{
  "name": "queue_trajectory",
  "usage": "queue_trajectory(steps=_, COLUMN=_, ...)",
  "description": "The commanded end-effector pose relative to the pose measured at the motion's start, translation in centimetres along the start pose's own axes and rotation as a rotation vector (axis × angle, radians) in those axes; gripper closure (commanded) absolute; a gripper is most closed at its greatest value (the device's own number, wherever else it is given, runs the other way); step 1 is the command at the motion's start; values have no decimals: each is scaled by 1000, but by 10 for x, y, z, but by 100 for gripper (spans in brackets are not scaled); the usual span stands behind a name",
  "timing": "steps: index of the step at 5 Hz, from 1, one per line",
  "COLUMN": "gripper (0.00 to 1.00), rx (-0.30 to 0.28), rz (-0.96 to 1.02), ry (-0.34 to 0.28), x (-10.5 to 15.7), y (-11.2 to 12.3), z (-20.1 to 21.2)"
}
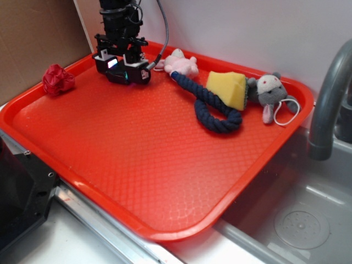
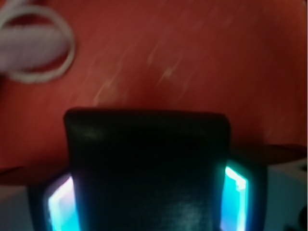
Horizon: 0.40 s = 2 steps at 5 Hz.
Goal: Grab the black box.
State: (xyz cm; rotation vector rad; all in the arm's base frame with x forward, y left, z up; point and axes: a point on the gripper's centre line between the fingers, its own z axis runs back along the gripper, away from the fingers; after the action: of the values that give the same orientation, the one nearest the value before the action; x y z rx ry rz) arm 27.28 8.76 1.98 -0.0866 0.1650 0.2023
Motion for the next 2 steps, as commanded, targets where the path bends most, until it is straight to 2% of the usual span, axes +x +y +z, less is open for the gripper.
queue_trajectory(steps=1, gripper=100, rx=8, rz=-59, ry=-183, x=-61, y=-54, z=97)
queue_trajectory(steps=2, gripper=100, rx=-4, rz=-158, ry=-235, x=-78, y=-90, z=141)
